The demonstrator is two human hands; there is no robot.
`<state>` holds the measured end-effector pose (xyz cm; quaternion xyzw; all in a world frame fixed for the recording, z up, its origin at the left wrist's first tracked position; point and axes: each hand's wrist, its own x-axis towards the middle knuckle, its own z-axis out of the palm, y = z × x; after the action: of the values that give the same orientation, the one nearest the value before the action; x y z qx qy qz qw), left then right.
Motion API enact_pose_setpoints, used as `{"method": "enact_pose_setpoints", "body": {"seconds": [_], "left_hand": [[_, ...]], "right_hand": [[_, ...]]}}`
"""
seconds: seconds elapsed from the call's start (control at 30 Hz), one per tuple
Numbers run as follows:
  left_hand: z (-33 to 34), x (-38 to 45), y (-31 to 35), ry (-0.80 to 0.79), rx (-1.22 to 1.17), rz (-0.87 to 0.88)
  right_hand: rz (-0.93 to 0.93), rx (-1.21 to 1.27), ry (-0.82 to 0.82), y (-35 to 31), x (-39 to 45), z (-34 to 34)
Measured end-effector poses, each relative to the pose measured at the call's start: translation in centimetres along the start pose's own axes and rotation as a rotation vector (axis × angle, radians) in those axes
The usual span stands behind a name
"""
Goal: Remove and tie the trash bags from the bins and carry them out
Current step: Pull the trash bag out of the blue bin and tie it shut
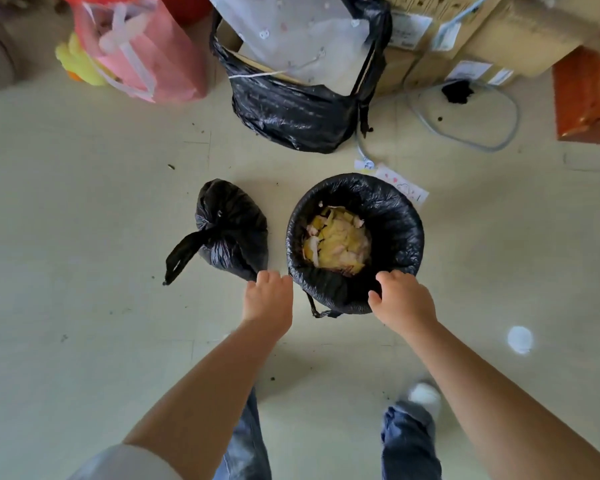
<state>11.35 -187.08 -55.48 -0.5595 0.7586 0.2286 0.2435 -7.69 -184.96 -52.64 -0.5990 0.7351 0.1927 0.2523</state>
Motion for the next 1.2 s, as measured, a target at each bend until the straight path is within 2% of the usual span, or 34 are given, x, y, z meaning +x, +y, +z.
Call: {"method": "enact_pose_setpoints", "body": {"seconds": [0.17, 0.27, 0.43, 0.53, 0.67, 0.77, 0.9, 1.0, 1.07, 1.2], "left_hand": [[3.9, -1.5, 5.6, 0.02, -0.11, -0.218], [6.3, -1.3, 9.1, 0.085, -0.179, -0.262], [10.1, 1.2, 11.3, 0.206, -0.179, -0.208], [12.1, 3.8, 11.2, 0.354, -0.185, -0.215], [13.8, 7.3, 9.8, 0.474, -0.078, -0.14], [14.1, 9.5, 8.2, 0.565, 0.02, -0.074], [13.2, 10.9, 6.9, 0.528, 0.038, 0.035], [11.8, 12.1, 6.7, 0.433, 0.067, 0.068], [11.4, 12.4, 6.8, 0.435, -0.005, 0.069], [11.8, 11.4, 7.0, 0.639, -0.256, 0.12]], "right_hand": [[-0.276, -0.123, -0.004, 5.0, -0.5, 3.0], [-0.42, -0.173, -0.018, 7.9, 0.1, 5.6], [-0.465, -0.137, -0.036, 9.6, 3.0, 9.7], [-0.507, -0.102, -0.056, 8.7, 5.4, 11.9], [-0.537, -0.056, -0.269, 7.1, 9.2, 12.0], [-0.61, -0.183, -0.427, 6.0, 11.8, 11.3], [-0.685, -0.218, -0.552, 4.7, 13.3, 10.7], [-0.674, -0.165, -0.524, 5.4, 14.1, 10.1], [-0.665, -0.064, -0.479, 6.1, 14.4, 10.0], [-0.65, 0.151, -0.38, 7.3, 14.5, 10.8]]}}
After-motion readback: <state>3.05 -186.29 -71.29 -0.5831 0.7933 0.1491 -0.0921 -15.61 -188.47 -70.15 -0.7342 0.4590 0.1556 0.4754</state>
